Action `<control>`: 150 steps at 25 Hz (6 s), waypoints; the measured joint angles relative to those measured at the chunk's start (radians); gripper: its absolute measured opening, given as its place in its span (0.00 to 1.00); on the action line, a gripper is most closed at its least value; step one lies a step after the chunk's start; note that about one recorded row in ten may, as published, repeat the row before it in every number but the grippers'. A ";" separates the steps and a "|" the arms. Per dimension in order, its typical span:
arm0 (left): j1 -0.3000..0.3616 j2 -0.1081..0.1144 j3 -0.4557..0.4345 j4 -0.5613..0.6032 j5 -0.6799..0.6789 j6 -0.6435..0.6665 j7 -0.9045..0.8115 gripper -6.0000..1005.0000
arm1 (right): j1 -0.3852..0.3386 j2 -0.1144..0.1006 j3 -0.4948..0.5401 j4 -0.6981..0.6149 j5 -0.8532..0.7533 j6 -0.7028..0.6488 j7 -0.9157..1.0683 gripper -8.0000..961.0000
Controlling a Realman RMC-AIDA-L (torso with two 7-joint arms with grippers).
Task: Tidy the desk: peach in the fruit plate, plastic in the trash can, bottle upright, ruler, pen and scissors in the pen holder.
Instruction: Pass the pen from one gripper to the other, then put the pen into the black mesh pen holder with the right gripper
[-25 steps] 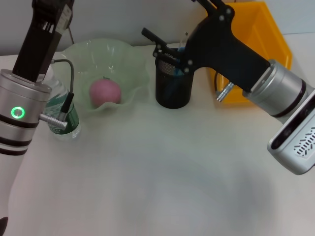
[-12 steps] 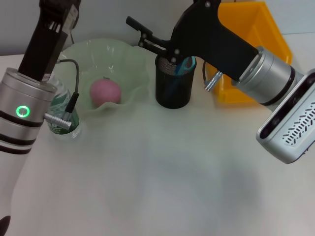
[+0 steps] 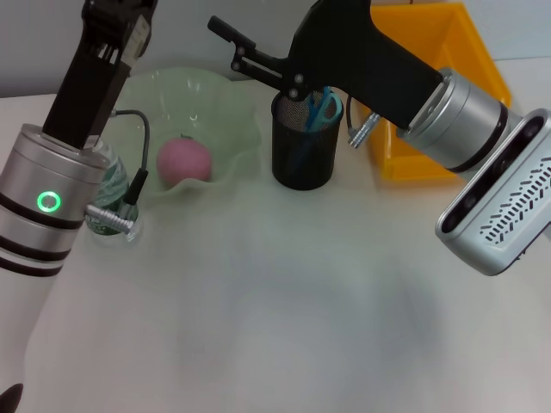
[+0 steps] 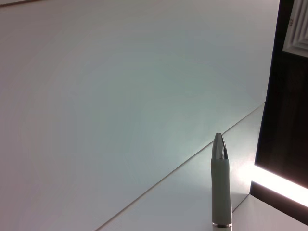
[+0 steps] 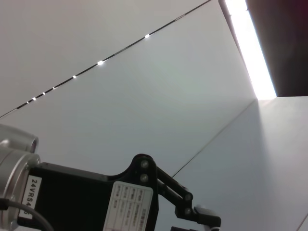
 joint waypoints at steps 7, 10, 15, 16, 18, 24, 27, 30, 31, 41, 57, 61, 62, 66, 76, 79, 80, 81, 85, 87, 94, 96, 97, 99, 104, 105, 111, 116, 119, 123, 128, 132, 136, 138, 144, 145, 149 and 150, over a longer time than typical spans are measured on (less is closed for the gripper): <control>0.007 0.000 0.015 0.010 -0.001 0.000 0.007 0.14 | 0.002 0.000 0.000 0.001 0.000 0.001 -0.028 0.79; 0.009 0.000 0.015 0.012 -0.001 0.000 0.007 0.14 | 0.003 0.000 0.000 0.001 0.000 0.001 -0.029 0.79; 0.016 0.000 0.023 0.021 -0.001 0.000 0.010 0.14 | 0.004 0.000 -0.002 0.001 0.000 -0.003 -0.030 0.59; 0.017 0.000 0.026 0.022 -0.001 0.000 0.010 0.14 | 0.004 0.000 -0.003 0.001 0.000 -0.005 -0.032 0.57; 0.019 0.000 0.027 0.022 -0.001 0.000 0.011 0.14 | 0.005 0.000 -0.004 0.001 0.000 -0.008 -0.038 0.53; 0.023 0.000 0.042 0.022 -0.023 -0.001 0.021 0.14 | 0.006 0.000 -0.006 0.001 0.000 -0.010 -0.042 0.42; 0.022 0.000 0.067 0.023 -0.054 -0.001 0.026 0.14 | 0.010 0.000 -0.006 0.001 0.000 -0.011 -0.042 0.40; 0.021 0.000 0.068 0.024 -0.056 -0.001 0.026 0.14 | 0.012 0.000 -0.005 0.001 0.000 -0.010 -0.042 0.40; 0.021 0.000 0.068 0.024 -0.056 -0.001 0.026 0.14 | 0.012 0.000 -0.005 0.001 0.000 -0.010 -0.042 0.40; 0.019 0.000 0.069 0.024 -0.055 0.004 0.026 0.14 | 0.020 0.000 -0.002 0.001 0.000 0.003 -0.042 0.35; 0.022 0.000 0.068 0.023 -0.054 0.006 0.028 0.14 | 0.028 0.000 -0.008 0.007 -0.001 0.005 -0.043 0.24; 0.019 0.000 0.067 0.019 -0.053 0.007 0.023 0.14 | 0.026 0.000 -0.006 0.007 -0.001 -0.005 -0.043 0.15; 0.019 0.000 0.066 0.018 -0.053 0.007 0.020 0.14 | 0.025 0.000 -0.004 0.007 -0.001 -0.011 -0.043 0.15; 0.022 0.000 0.060 0.015 -0.055 0.006 0.017 0.14 | 0.025 0.000 -0.001 0.007 -0.001 -0.014 -0.042 0.15; 0.022 0.006 0.056 -0.001 -0.042 0.042 0.025 0.26 | 0.021 0.000 0.035 0.003 0.001 -0.031 -0.045 0.15; 0.004 0.008 0.055 -0.043 -0.040 0.076 0.031 0.47 | 0.014 0.000 0.081 0.005 0.002 -0.047 -0.047 0.15; 0.000 0.009 0.055 -0.052 -0.040 0.083 0.035 0.51 | 0.010 0.000 0.095 0.006 0.002 -0.055 -0.045 0.15; -0.010 0.010 0.052 -0.068 -0.032 0.098 0.051 0.54 | 0.006 0.000 0.113 0.008 0.002 -0.064 -0.042 0.15; -0.027 0.015 -0.018 -0.105 0.060 0.133 0.090 0.68 | -0.016 -0.003 0.188 0.031 0.003 -0.093 -0.029 0.16; -0.030 0.015 -0.079 -0.115 0.136 0.139 0.102 0.74 | -0.031 -0.004 0.228 0.035 0.003 -0.102 0.002 0.16; -0.028 0.037 -0.293 -0.119 0.402 0.140 0.135 0.83 | -0.092 -0.009 0.373 0.000 0.003 -0.133 0.240 0.16; -0.028 0.037 -0.293 -0.119 0.402 0.140 0.135 0.83 | -0.107 -0.010 0.392 -0.032 0.003 -0.129 0.333 0.16; -0.028 0.037 -0.293 -0.119 0.402 0.140 0.135 0.83 | -0.112 -0.010 0.396 -0.044 0.003 -0.124 0.371 0.16; -0.036 0.091 -0.481 -0.099 0.701 0.148 0.129 0.83 | -0.114 -0.010 0.395 -0.071 0.003 -0.110 0.461 0.16; -0.016 0.127 -0.626 -0.023 0.982 0.153 0.119 0.83 | -0.108 -0.011 0.343 -0.174 -0.008 -0.052 0.730 0.16; -0.016 0.127 -0.626 -0.023 0.982 0.153 0.119 0.83 | -0.106 -0.011 0.325 -0.196 -0.010 -0.040 0.784 0.16; 0.041 0.133 -0.817 0.149 1.358 0.153 0.029 0.83 | -0.116 -0.013 0.079 -0.505 -0.012 0.113 1.290 0.17; 0.053 0.096 -0.948 0.277 1.693 0.135 -0.066 0.83 | -0.156 -0.047 -0.153 -0.837 -0.102 0.277 1.760 0.17; 0.046 0.064 -1.024 0.304 1.877 0.127 -0.096 0.83 | -0.138 -0.088 -0.211 -0.993 -0.283 0.298 2.054 0.17; 0.050 0.028 -1.118 0.307 2.030 0.122 -0.072 0.83 | -0.066 -0.126 -0.217 -1.123 -0.565 0.264 2.367 0.17; 0.059 0.019 -1.141 0.298 2.110 0.119 -0.056 0.83 | 0.068 -0.175 -0.208 -1.153 -0.848 0.124 2.606 0.17; 0.061 0.019 -1.141 0.283 2.116 0.111 -0.043 0.83 | 0.158 -0.206 -0.206 -1.143 -0.999 0.036 2.707 0.18; 0.057 0.018 -1.142 0.278 2.118 0.113 -0.042 0.83 | 0.240 -0.217 -0.207 -1.135 -1.140 -0.023 2.751 0.18; 0.056 0.018 -1.140 0.275 2.118 0.114 -0.042 0.83 | 0.281 -0.219 -0.209 -1.112 -1.205 -0.036 2.758 0.18; 0.060 0.019 -1.134 0.266 2.120 0.110 -0.042 0.83 | 0.362 -0.219 -0.226 -0.966 -1.286 0.000 2.749 0.18; 0.059 0.020 -1.136 0.262 2.120 0.110 -0.042 0.83 | 0.370 -0.218 -0.231 -0.938 -1.290 0.021 2.744 0.18; 0.062 0.021 -1.136 0.258 2.121 0.114 -0.042 0.83 | 0.390 -0.213 -0.278 -0.842 -1.291 0.110 2.736 0.18; 0.063 0.020 -1.135 0.258 2.121 0.115 -0.042 0.83 | 0.394 -0.211 -0.294 -0.819 -1.291 0.135 2.736 0.18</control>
